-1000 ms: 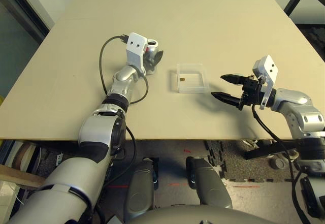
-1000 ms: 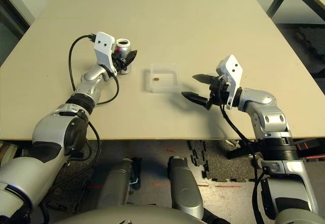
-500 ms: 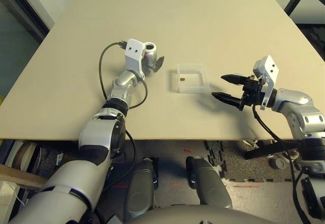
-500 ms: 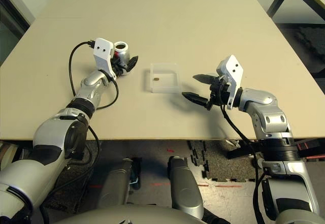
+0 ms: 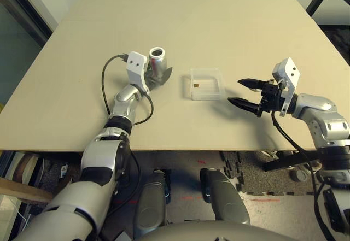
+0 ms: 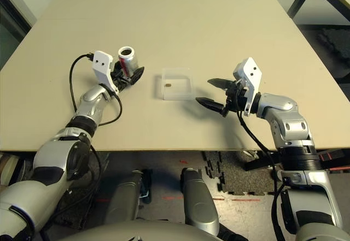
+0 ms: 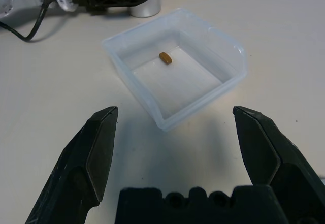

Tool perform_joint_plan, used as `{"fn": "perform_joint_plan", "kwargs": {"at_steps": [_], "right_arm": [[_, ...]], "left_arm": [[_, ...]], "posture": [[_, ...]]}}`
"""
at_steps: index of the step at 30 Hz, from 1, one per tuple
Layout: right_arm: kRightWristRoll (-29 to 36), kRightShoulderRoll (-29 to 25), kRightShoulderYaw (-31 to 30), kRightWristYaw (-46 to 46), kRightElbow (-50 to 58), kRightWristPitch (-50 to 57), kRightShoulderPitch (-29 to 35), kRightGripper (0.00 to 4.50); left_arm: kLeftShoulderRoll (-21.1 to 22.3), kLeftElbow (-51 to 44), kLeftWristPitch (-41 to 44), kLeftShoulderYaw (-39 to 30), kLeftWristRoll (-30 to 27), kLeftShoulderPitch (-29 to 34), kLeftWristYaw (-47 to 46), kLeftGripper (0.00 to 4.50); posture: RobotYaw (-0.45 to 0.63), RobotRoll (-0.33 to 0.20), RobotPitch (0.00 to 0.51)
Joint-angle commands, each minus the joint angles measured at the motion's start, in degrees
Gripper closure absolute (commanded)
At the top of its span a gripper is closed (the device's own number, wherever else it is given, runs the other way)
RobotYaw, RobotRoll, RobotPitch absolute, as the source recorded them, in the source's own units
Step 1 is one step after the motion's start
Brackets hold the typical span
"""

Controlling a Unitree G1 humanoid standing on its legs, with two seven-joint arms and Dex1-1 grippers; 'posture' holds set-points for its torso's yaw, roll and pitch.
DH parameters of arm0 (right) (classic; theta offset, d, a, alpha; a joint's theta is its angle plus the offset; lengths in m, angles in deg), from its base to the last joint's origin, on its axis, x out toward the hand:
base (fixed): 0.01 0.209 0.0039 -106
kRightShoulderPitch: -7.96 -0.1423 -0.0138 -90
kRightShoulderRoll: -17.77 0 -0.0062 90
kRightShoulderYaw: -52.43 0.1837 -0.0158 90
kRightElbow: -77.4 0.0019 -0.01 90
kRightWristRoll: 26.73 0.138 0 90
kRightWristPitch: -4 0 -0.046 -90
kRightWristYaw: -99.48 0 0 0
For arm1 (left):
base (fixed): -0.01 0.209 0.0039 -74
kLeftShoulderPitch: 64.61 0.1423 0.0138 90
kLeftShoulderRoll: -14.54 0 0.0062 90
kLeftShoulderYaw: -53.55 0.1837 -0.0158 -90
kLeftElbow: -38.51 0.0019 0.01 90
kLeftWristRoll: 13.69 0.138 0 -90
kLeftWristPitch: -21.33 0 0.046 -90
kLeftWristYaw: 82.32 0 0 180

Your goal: Pour the medicine from the bottle into the box.

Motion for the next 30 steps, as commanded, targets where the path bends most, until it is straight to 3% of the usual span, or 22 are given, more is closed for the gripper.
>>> {"fn": "perform_joint_plan", "kwargs": {"at_steps": [1, 10, 16, 22, 30], "right_arm": [[-0.24, -0.15, -0.6, 0.53, -0.39, -0.56, 0.17, 0.0], [-0.18, 0.28, -0.45, 0.26, -0.14, -1.04, 0.61, 0.0], [0.89, 0.8, 1.41, -1.26, 0.61, -1.31, 1.57, 0.0], [3.82, 2.31, 5.18, -4.74, 1.71, -0.59, 2.55, 0.0], [7.9, 4.11, 13.27, -13.29, 2.36, -0.29, 2.57, 0.0]], "left_arm": [[0.76, -6.72, 3.15, 0.82, -1.82, 4.59, 2.85, 0.02], [4.15, -36.38, 17.27, 2.44, -9.06, 20.69, 8.26, 0.02], [9.28, -50.43, 29.05, -2.69, -16.3, 25.74, 5.23, 0.02], [14.84, -48.34, 32.56, -7.81, -18.45, 23.4, 2.17, 0.02], [21.45, -32.85, 31.3, -12.24, -16.96, 11.58, -1.07, 0.02]], "posture": [[-0.13, 0.0, 0.185], [-0.12, 0.0, 0.172], [-0.11, 0.0, 0.169], [-0.08, 0.0, 0.181], [-0.1, 0.0, 0.195]]}}
